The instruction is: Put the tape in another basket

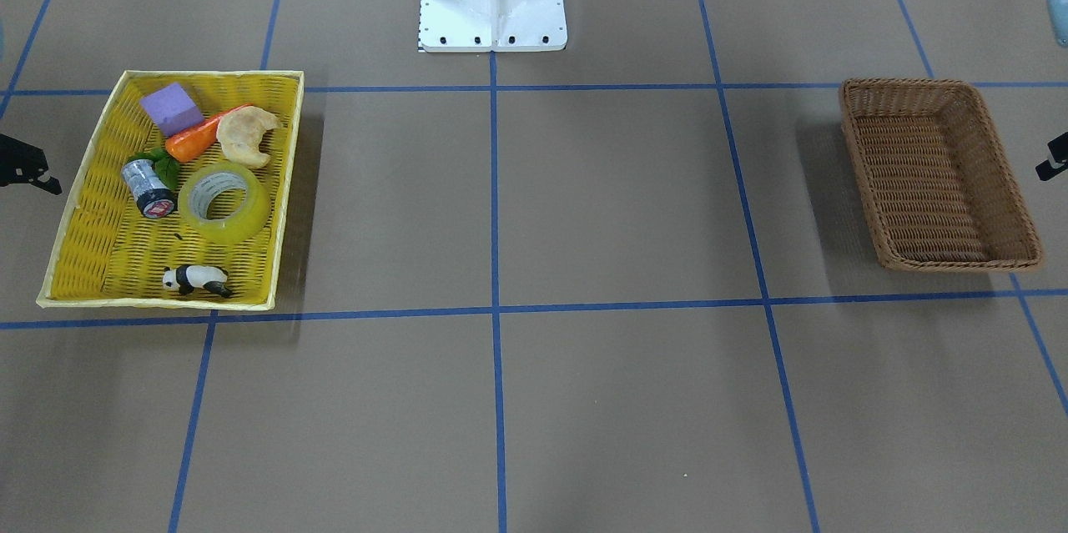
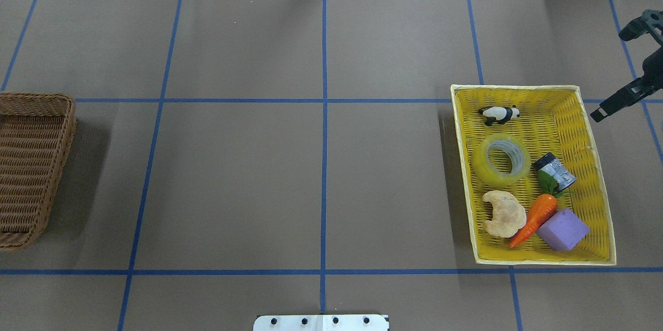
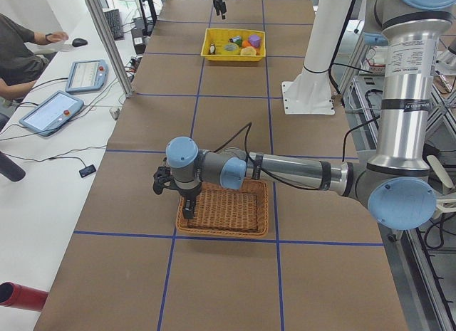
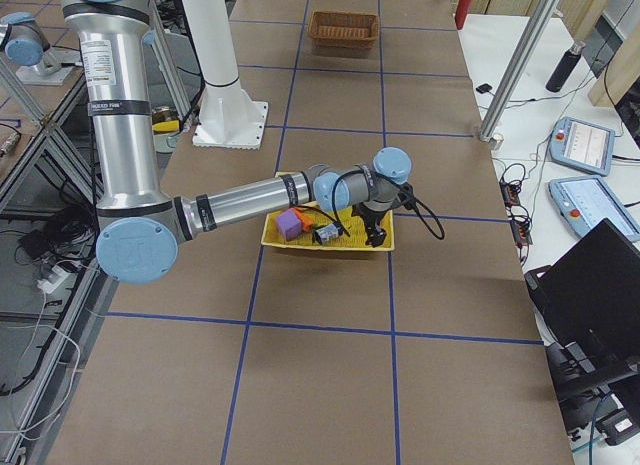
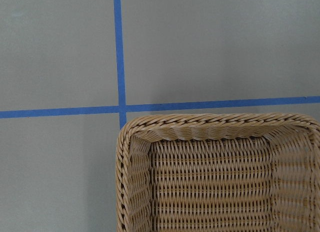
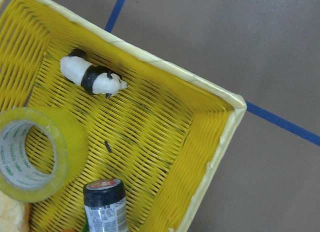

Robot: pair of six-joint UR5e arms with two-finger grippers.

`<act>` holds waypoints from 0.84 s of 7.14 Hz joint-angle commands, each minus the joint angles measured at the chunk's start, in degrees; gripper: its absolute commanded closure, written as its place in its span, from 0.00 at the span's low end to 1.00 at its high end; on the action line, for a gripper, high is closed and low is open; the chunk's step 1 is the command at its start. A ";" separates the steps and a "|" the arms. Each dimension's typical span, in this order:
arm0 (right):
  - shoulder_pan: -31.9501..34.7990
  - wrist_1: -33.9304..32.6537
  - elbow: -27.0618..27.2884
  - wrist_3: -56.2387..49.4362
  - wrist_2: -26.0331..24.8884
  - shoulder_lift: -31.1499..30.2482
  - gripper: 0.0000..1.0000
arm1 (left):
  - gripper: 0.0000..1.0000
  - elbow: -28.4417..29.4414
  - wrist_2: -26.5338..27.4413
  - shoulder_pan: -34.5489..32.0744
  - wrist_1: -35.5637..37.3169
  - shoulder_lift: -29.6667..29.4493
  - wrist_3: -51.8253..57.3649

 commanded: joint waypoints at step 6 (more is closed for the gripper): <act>-16.96 18.59 -6.31 25.38 -12.18 4.19 0.14 | 0.02 -1.87 -1.48 0.06 0.03 1.73 -0.22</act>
